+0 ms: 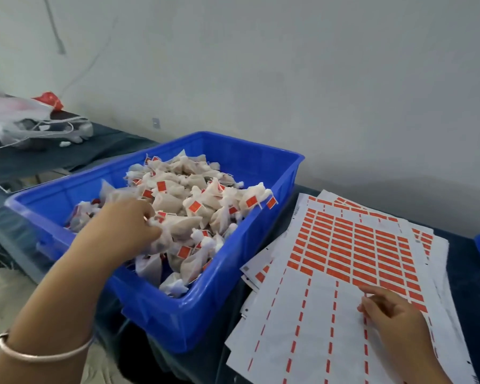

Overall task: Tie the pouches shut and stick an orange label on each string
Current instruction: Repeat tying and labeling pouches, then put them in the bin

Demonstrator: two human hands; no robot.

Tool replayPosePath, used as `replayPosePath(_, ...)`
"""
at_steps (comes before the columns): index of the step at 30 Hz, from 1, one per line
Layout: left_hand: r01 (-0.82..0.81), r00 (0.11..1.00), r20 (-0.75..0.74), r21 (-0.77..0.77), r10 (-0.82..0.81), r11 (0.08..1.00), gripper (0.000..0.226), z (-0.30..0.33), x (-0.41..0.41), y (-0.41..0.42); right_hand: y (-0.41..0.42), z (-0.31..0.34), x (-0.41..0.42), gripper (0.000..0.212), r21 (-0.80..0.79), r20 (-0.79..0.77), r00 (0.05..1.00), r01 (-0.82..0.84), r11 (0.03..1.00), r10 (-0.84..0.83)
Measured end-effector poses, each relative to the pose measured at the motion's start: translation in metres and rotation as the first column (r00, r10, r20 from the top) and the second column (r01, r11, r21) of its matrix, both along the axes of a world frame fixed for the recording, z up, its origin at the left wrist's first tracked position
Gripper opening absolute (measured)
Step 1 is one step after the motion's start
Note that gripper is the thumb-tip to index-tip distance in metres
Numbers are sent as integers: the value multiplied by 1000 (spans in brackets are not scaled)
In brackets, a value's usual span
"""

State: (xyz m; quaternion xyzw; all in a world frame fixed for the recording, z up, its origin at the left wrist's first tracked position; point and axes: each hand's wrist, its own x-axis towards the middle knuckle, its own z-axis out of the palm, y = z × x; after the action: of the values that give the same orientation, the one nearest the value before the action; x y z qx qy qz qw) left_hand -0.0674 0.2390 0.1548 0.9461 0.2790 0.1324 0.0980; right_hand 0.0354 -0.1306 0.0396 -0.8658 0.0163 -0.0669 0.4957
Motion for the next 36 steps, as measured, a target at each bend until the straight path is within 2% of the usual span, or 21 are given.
replayPosePath(4,149,982,-96,-154,-165,977,13,-3,-4,-5,4,-4,-8,18,-154,59,998,-14,988,23)
replayPosePath(7,195,978,-48,-147,-204,970,15,-3,-7,-15,7,-5,-16,20,-281,251,968,49,959,24)
replayPosePath(11,325,942,128,-127,-309,937,11,4,-13,-53,11,24,-36,21,-36,316,948,49,998,-35)
replayPosePath(14,551,830,223,-196,-511,811,13,13,-18,-97,2,60,-55,25,-9,345,939,8,1000,-4)
replayPosePath(19,759,616,42,-299,-786,579,10,-3,0,-172,-39,116,-84,17,-210,390,915,-25,977,107)
replayPosePath(22,745,563,-102,-368,-820,557,23,-37,21,-212,-84,131,-87,17,-374,334,941,85,924,49)
replayPosePath(24,721,577,-132,-382,-806,578,33,-62,30,-234,-123,136,-80,31,-430,229,969,184,884,-90)
replayPosePath(26,712,590,-148,-368,-794,598,42,-84,34,-249,-166,138,-69,33,-488,81,968,245,838,-236)
replayPosePath(30,766,551,-227,-243,-803,595,63,-122,44,-266,-231,126,-42,19,-560,-188,886,257,787,-424)
replayPosePath(33,784,559,-228,-165,-797,598,66,-142,49,-268,-258,106,-21,22,-674,-259,818,228,703,-514)
replayPosePath(34,786,565,-219,-152,-796,600,66,-145,50,-267,-264,99,-14,23,-675,-261,798,252,694,-543)
replayPosePath(36,784,572,-203,-147,-794,603,65,-148,50,-268,-275,83,-2,22,-580,-285,747,364,729,-600)
